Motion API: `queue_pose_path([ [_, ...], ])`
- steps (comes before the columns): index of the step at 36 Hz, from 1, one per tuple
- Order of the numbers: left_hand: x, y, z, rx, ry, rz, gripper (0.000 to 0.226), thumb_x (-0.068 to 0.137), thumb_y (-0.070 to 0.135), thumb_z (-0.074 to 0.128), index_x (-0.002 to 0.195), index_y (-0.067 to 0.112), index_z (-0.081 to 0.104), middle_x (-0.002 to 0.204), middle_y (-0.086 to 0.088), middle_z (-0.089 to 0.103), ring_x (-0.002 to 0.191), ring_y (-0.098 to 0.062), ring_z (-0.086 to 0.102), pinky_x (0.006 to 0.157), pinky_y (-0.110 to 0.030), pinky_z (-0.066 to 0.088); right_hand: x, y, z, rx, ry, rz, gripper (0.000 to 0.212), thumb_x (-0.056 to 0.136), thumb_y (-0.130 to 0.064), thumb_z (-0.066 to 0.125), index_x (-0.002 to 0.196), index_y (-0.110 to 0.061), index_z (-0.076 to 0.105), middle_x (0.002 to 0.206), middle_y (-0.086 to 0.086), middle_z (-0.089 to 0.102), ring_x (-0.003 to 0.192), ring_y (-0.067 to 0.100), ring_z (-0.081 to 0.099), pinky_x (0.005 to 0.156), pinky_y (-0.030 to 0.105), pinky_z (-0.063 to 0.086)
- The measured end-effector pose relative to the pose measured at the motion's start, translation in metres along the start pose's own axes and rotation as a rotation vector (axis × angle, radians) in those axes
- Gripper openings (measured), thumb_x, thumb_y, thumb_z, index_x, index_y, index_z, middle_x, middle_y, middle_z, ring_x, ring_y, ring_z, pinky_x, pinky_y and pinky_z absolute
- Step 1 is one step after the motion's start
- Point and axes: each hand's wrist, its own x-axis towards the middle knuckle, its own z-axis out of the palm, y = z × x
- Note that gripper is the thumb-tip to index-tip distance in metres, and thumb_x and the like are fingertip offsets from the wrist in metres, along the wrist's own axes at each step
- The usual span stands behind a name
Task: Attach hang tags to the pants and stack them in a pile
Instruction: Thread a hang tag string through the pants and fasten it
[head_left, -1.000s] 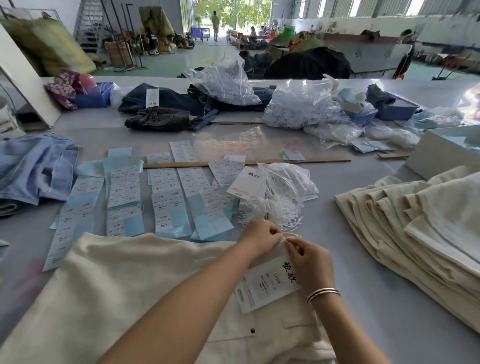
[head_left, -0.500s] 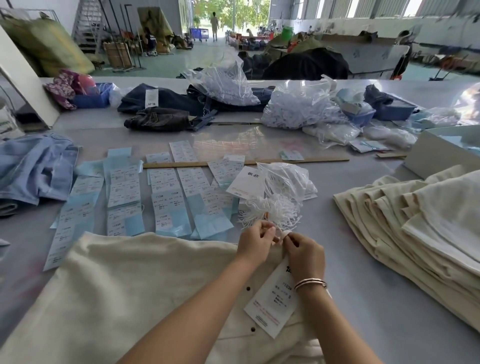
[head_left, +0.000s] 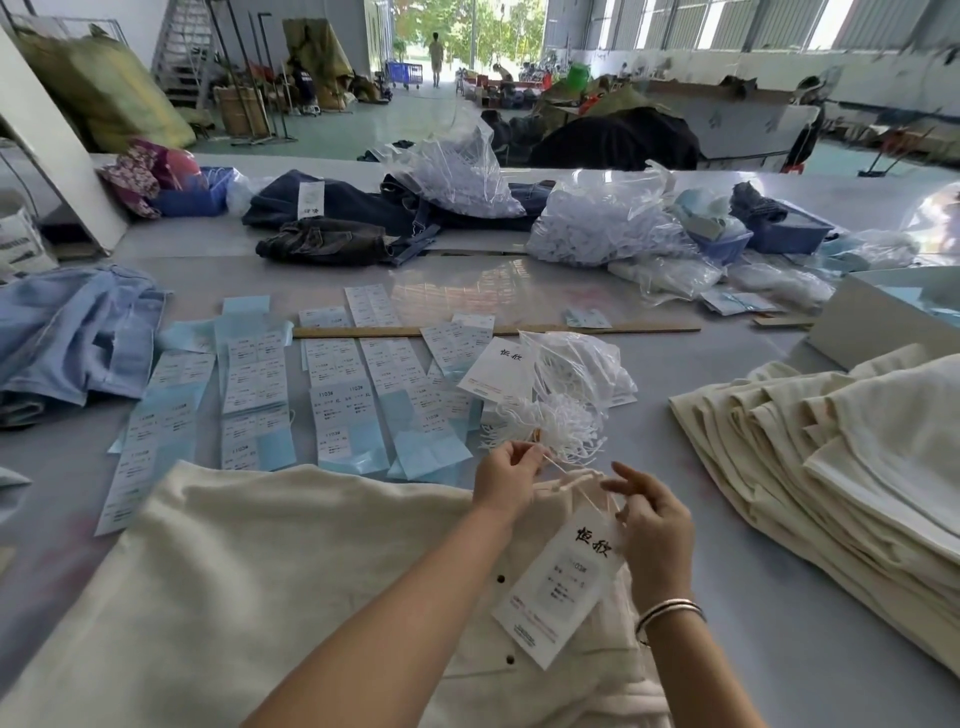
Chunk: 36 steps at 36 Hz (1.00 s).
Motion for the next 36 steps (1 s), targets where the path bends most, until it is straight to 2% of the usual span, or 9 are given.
queue_pose_path([
  [4,-0.011,0.010,-0.002,-0.158,-0.055,0.063,0.009,0.098,0.023,0.053,0.095,0.017,0.059,0.087,0.008,0.071,0.064,0.002,0.063,0.058,-0.011,0.047,-0.002,-0.020,-0.003,0.216,-0.059,0.006,0.043,0.088,0.015,0.043,0.097,-0.017,0.070,0.090,-0.004,0.073,0.062,0.002,0.059,0.062,0.014,0.051],
  [7,-0.020,0.018,0.000,-0.226,-0.145,0.144,0.005,0.095,0.013,0.057,0.093,0.011,0.061,0.075,0.000,0.066,0.052,0.003,0.056,0.054,-0.011,0.044,-0.001,-0.029,0.002,0.336,-0.087,-0.010,0.038,0.088,0.011,0.054,0.109,-0.019,0.066,0.099,-0.008,0.071,0.075,0.008,0.067,0.069,0.015,0.053],
  [11,-0.036,0.014,0.002,-0.305,-0.292,0.101,0.012,0.093,0.002,0.057,0.099,0.005,0.067,0.072,0.002,0.069,0.065,-0.004,0.063,0.065,-0.017,0.051,-0.006,-0.023,0.012,0.530,-0.122,0.081,0.045,0.086,0.005,0.061,0.120,-0.023,0.059,0.114,-0.004,0.064,0.090,0.015,0.067,0.077,0.021,0.056],
  [15,-0.044,-0.002,-0.010,-0.356,-0.311,-0.003,0.014,0.093,0.002,0.057,0.105,0.006,0.063,0.079,-0.006,0.068,0.071,-0.010,0.064,0.072,-0.021,0.053,-0.018,-0.010,0.022,0.751,-0.095,0.232,0.034,0.087,0.011,0.056,0.114,-0.009,0.064,0.094,0.009,0.067,0.085,0.018,0.070,0.071,0.020,0.056],
  [18,-0.044,-0.016,-0.021,-0.281,-0.297,-0.017,0.018,0.094,0.002,0.055,0.112,0.003,0.053,0.080,-0.007,0.066,0.068,-0.006,0.064,0.070,-0.018,0.052,-0.025,-0.002,0.030,0.783,-0.049,0.271,0.032,0.088,0.013,0.052,0.105,-0.011,0.065,0.082,0.005,0.067,0.079,0.016,0.071,0.066,0.020,0.056],
  [26,-0.033,-0.026,-0.027,-0.264,-0.247,0.051,0.018,0.097,-0.007,0.042,0.103,0.007,0.052,0.078,-0.006,0.067,0.074,-0.019,0.058,0.082,-0.034,0.046,-0.023,0.004,0.036,0.740,-0.017,0.227,0.034,0.086,0.011,0.057,0.094,-0.020,0.068,0.079,-0.001,0.072,0.072,0.008,0.067,0.064,0.015,0.054],
  [30,-0.026,-0.015,-0.023,-0.277,-0.266,0.030,0.014,0.098,-0.001,0.045,0.100,0.009,0.054,0.078,-0.003,0.065,0.075,-0.017,0.062,0.076,-0.026,0.051,-0.010,-0.002,0.034,0.675,-0.128,0.188,0.033,0.081,0.006,0.062,0.103,-0.018,0.068,0.085,0.002,0.074,0.074,0.010,0.068,0.066,0.018,0.055],
  [32,-0.025,-0.012,-0.023,-0.169,-0.274,0.056,0.018,0.097,-0.003,0.046,0.102,0.011,0.056,0.082,0.000,0.068,0.079,-0.013,0.065,0.077,-0.022,0.052,-0.007,-0.001,0.036,0.675,-0.152,0.216,0.035,0.083,0.007,0.061,0.107,-0.018,0.066,0.085,0.001,0.074,0.070,0.010,0.068,0.064,0.018,0.055],
  [36,-0.018,-0.021,-0.029,0.312,-0.212,0.280,0.020,0.092,-0.001,0.052,0.103,0.013,0.063,0.100,0.002,0.064,0.093,-0.012,0.061,0.087,-0.017,0.047,-0.005,0.008,0.041,0.627,-0.140,0.214,0.035,0.085,0.008,0.059,0.106,-0.019,0.066,0.088,0.001,0.074,0.071,0.011,0.068,0.068,0.018,0.056],
])
